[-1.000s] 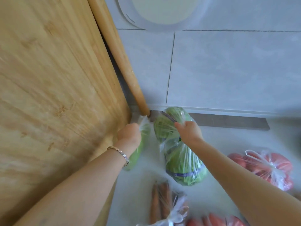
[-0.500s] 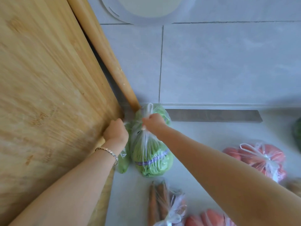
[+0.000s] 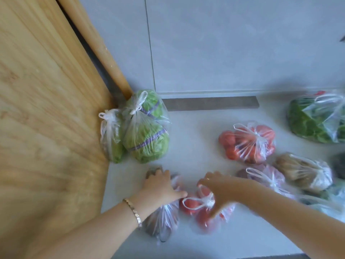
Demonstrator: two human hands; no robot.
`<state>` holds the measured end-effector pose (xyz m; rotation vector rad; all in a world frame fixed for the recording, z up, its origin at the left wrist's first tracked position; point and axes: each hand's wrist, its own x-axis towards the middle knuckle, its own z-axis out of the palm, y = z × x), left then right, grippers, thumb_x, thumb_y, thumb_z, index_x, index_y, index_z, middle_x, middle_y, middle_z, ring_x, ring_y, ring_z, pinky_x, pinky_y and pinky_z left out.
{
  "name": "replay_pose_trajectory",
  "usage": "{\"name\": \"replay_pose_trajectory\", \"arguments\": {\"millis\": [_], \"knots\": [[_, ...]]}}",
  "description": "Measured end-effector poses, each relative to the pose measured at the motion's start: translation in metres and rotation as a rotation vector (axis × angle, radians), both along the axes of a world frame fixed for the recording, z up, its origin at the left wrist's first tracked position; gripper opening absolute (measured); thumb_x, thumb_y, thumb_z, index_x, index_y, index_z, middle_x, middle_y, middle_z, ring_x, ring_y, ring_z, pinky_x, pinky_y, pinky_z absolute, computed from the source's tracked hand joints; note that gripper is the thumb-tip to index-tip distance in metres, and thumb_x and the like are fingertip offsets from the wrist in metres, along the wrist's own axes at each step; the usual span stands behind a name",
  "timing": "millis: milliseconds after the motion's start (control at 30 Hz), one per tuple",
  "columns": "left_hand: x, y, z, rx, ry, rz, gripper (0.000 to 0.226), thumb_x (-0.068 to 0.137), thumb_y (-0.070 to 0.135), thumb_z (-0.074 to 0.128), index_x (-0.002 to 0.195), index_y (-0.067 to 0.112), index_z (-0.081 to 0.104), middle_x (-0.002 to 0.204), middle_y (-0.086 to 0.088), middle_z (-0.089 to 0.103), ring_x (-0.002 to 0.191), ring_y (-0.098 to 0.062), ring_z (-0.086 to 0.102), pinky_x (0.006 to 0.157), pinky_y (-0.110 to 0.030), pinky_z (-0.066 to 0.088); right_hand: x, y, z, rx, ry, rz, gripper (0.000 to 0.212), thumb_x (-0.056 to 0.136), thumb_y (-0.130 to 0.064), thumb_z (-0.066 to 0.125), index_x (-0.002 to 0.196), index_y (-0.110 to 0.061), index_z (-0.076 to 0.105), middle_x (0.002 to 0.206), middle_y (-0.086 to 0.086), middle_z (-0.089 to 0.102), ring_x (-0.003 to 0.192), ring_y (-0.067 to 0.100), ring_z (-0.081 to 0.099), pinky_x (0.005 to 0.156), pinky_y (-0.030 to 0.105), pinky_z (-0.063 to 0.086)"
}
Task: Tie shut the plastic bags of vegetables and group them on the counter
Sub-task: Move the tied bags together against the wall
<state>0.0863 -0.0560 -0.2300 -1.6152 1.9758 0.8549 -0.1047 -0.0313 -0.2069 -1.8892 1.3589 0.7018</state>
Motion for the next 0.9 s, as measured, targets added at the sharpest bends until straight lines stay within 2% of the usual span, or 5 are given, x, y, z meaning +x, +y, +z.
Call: {"name": "replay_pose_trajectory", "arguments": {"millis": [133,367,500,600,900], "knots": [[-0.004,0.023,-0.025,-0.060,-0.095,-0.030,0.074,0.084,0.041,0.056,0.142,0.014,0.019,0.138,-0.016,0.032,0.126,-0.036,0.041,0.103,-0.040,0.038,-0.011,0.036,-0.028,-0.178,0.138,0.131,0.069,0.076,-0.038,0.066,0.134,-0.026,0.031,0.130,0.004,0.042,0.120,0.025,0.040,0.095,0.039,0.037],[0.023,0.022,-0.024,-0.121,0.156,0.185,0.021,0.088,0.013,0.048,0.108,0.010,0.052,0.115,-0.016,0.050,0.105,-0.036,0.055,0.086,-0.034,0.044,-0.003,0.035,-0.023,-0.287,0.171,-0.034,0.028,0.091,-0.025,0.042,0.113,-0.019,0.058,0.121,0.000,0.060,0.117,0.021,0.053,0.091,0.030,0.043],[0.057,0.018,-0.019,-0.161,0.132,0.274,0.012,0.081,0.004,0.049,0.075,0.014,0.051,0.091,-0.008,0.055,0.098,-0.030,0.060,0.069,-0.026,0.041,0.020,0.037,-0.023,-0.292,-0.111,-0.285,0.006,0.084,-0.025,0.053,0.085,-0.028,0.058,0.086,-0.007,0.063,0.086,0.016,0.055,0.068,0.023,0.038],[0.082,0.018,-0.018,-0.202,0.087,0.279,0.029,0.080,0.003,0.048,0.058,0.018,0.037,0.087,-0.009,0.060,0.094,-0.028,0.062,0.064,-0.024,0.037,0.047,0.035,-0.032,-0.264,-0.264,-0.539,0.025,0.077,-0.014,0.053,0.058,-0.022,0.038,0.058,-0.008,0.038,0.063,0.014,0.042,0.055,0.025,0.029],[0.130,0.014,-0.014,-0.405,0.126,0.493,0.037,0.076,-0.007,0.047,0.053,0.015,0.028,0.056,0.001,0.034,0.054,-0.019,0.037,0.042,-0.025,0.019,0.152,0.033,-0.052,-0.270,-0.617,-1.030,0.026,0.078,-0.002,0.049,0.060,-0.015,0.036,0.055,-0.005,0.036,0.055,0.012,0.034,0.050,0.028,0.025]]}}
